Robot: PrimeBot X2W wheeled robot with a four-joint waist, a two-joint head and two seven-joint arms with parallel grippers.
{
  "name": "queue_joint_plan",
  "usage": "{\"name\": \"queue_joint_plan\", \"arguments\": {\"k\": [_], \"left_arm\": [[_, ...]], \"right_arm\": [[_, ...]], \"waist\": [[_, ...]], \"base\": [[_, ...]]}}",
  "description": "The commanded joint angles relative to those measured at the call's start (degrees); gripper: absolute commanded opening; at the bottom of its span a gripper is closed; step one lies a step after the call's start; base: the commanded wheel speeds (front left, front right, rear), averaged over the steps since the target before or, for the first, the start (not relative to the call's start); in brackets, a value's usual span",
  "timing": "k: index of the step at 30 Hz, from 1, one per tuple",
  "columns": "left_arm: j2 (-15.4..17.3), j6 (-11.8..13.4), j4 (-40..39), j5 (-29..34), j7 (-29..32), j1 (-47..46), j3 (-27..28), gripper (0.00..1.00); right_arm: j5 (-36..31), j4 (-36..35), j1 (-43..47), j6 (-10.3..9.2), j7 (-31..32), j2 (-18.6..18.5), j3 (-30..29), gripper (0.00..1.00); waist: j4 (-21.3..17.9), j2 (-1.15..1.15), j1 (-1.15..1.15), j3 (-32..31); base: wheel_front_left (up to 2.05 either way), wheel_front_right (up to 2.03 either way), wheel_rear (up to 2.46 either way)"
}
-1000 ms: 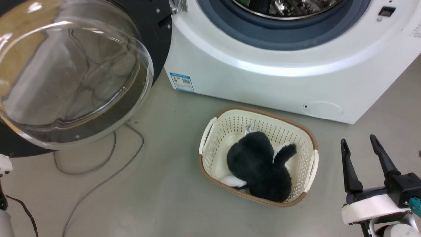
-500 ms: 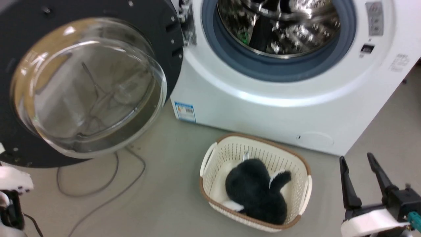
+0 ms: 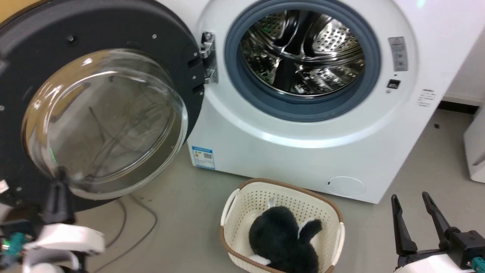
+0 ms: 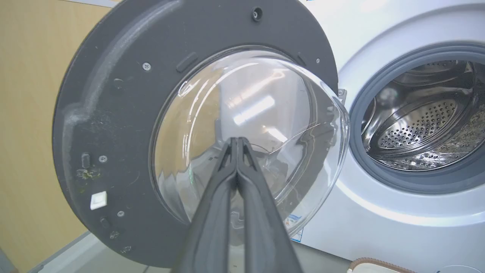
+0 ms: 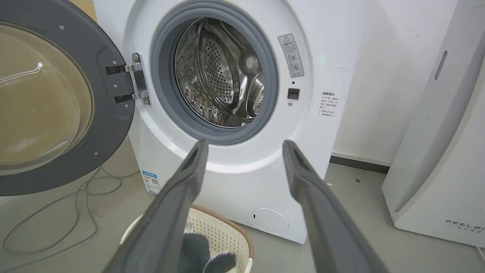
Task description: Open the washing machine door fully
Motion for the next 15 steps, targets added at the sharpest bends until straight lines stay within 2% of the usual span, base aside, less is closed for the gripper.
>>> {"name": "queue_joint_plan", "arguments": {"k": [1, 6, 8, 9, 10, 11, 15], "left_arm": [[-1.0, -0.2, -1.5, 0.6, -0.3, 1.5, -0.9, 0.00], [-3.5, -0.2, -5.7, 1.5, -0.3, 5.0, -4.1, 0.00], [-4.1, -0.2, -6.6, 1.4, -0.3, 5.9, -5.2, 0.22], [-4.3, -0.2, -6.8, 1.4, -0.3, 6.3, -5.7, 0.40], [-4.5, -0.2, -7.1, 1.4, -0.3, 6.7, -6.4, 0.87], [-4.8, -0.2, -7.5, 1.4, -0.3, 7.0, -6.9, 1.00], [-5.4, 0.2, -9.2, 1.2, -0.3, 8.3, -8.7, 1.00]], "right_arm": [[0.3, -0.2, 0.7, 0.03, -0.2, 0.2, 0.0, 1.00], [0.6, -0.4, 0.8, 0.03, -0.2, 0.2, 0.3, 1.00], [0.6, -0.6, 0.7, 0.03, -0.2, 0.2, 0.2, 1.00], [0.6, -0.6, 0.7, 0.03, -0.3, 0.2, 0.3, 1.00], [0.6, -0.8, 0.8, 0.03, -0.3, 0.2, 0.3, 1.00], [0.6, -0.9, 0.8, 0.03, -0.3, 0.2, 0.3, 1.00], [0.6, -1.6, 1.2, 0.03, -0.3, 0.2, 0.2, 1.00]], "waist": [[-0.7, 0.00, 0.01, -0.5], [-2.9, 0.00, 0.01, -1.2], [-3.8, 0.00, 0.01, -1.4], [-4.4, 0.00, 0.01, -1.6], [-4.9, 0.00, 0.01, -1.7], [-5.5, 0.00, 0.01, -1.8], [-7.3, 0.00, 0.01, -2.1]], "base": [[0.00, 0.00, 0.00], [0.00, 0.00, 0.00], [0.00, 0.00, 0.00], [0.00, 0.00, 0.00], [0.00, 0.00, 0.00], [0.00, 0.00, 0.00], [0.00, 0.00, 0.00]]}}
